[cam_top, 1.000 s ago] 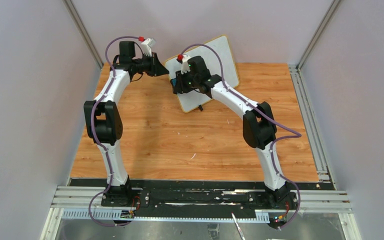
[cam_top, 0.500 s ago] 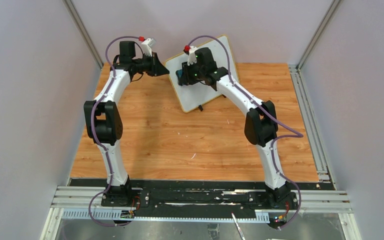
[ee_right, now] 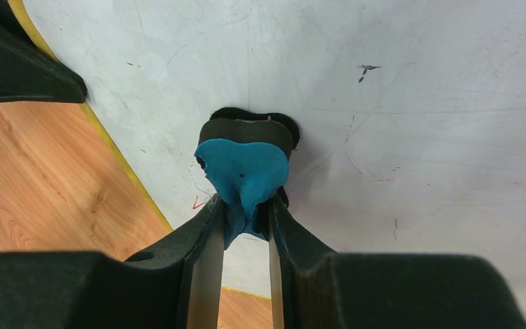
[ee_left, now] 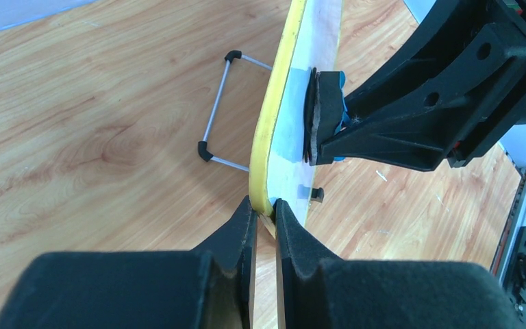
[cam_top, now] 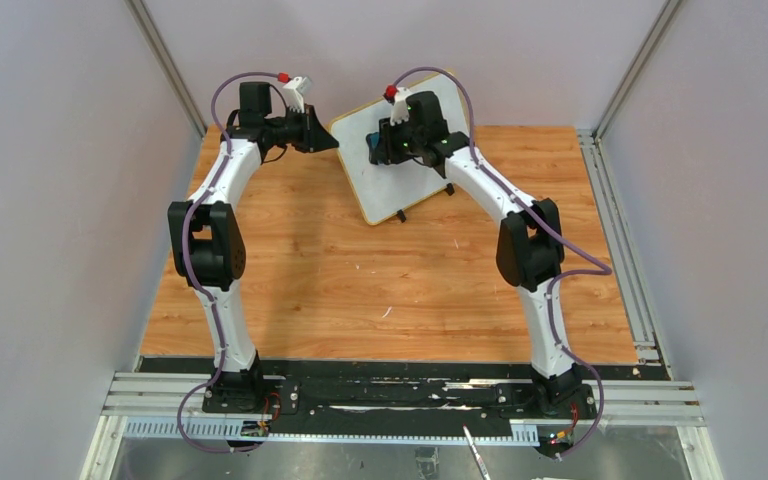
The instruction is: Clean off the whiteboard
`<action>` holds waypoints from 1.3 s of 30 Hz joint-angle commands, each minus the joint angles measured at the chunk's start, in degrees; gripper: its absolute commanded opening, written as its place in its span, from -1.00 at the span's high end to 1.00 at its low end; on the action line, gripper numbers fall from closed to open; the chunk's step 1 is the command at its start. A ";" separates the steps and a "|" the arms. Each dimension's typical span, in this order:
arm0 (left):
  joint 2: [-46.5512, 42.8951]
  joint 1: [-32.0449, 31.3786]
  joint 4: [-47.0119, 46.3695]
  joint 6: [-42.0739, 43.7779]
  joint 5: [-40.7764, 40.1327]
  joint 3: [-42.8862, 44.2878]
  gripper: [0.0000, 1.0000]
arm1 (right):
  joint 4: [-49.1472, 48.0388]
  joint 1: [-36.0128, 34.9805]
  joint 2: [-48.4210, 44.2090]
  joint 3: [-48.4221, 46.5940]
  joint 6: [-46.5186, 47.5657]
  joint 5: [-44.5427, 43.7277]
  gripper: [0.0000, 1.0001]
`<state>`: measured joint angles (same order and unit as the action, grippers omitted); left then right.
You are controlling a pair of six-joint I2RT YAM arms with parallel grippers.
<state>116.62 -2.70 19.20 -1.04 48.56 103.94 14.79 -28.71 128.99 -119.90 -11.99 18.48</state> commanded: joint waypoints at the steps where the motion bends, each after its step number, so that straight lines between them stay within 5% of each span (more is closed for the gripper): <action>1: -0.34 -1.70 4.26 3.38 1.87 -0.44 1.00 | -0.14 -1.48 -0.49 3.47 0.23 -1.67 0.99; 15: -0.07 -1.70 3.91 3.15 1.89 -0.65 1.00 | -6.05 -5.95 -5.37 16.05 -2.67 -2.14 0.99; 27: -0.07 -1.70 3.83 3.17 1.79 -0.86 1.00 | -6.10 -6.80 -5.62 17.37 -2.52 -2.02 0.99; 39: -0.24 -1.78 4.00 3.23 1.65 -0.93 1.00 | 1.80 -4.73 1.98 -0.26 1.38 -3.49 0.99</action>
<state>116.62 -2.70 18.98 -1.02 48.29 103.94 16.19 -33.82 127.59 -113.10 -12.67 16.25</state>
